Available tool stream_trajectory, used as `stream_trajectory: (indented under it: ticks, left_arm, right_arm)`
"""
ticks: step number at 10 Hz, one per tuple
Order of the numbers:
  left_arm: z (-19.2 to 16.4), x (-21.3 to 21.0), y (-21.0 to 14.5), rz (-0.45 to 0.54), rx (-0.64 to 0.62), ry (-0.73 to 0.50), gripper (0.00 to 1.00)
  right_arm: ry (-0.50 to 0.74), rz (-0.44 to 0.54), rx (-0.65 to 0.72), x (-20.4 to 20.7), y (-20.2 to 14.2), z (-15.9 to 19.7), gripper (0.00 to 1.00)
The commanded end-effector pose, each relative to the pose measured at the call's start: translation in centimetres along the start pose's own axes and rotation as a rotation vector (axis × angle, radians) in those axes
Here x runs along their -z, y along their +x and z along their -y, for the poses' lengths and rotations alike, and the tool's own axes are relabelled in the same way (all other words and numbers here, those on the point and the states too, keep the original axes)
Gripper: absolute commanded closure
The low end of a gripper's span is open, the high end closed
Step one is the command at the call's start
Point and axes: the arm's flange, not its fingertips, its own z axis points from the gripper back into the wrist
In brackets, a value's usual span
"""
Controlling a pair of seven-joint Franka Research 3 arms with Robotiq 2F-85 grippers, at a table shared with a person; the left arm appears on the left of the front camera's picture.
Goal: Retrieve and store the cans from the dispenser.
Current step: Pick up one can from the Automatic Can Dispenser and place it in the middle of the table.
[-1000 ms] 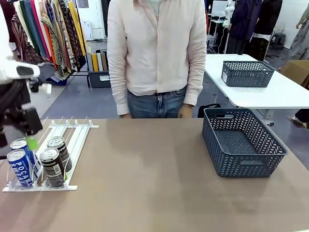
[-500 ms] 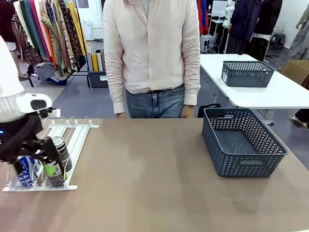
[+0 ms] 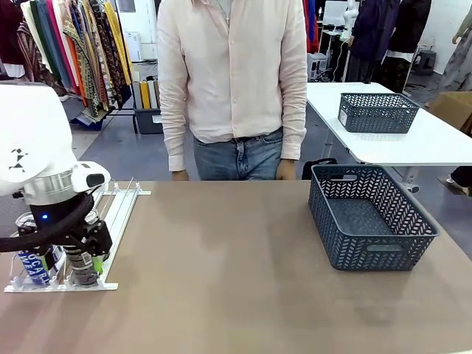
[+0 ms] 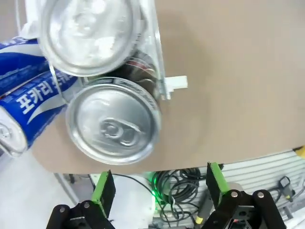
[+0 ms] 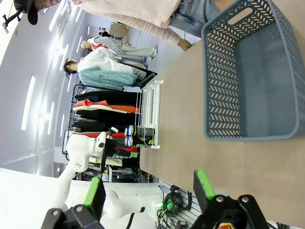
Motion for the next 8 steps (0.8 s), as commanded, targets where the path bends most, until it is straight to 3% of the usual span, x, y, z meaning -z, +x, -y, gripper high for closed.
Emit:
stream_trajectory:
  ticks: [1,5,8]
  left_arm:
    - [-0.6,-0.8,0.5,0.004,-0.034,0.024,0.0]
    - [-1.1,0.5,1.6,0.125,0.015,-0.039,0.0]
    - [-1.8,-0.1,1.8,0.186,-0.046,0.029,0.0]
  right_arm:
    - [0.027,0.011,-0.028,0.0,0.4,-0.2,0.0]
    - [0.027,0.011,-0.028,0.0,0.4,-0.2,0.0]
    - [0.027,0.011,-0.028,0.0,0.4,-0.2,0.0]
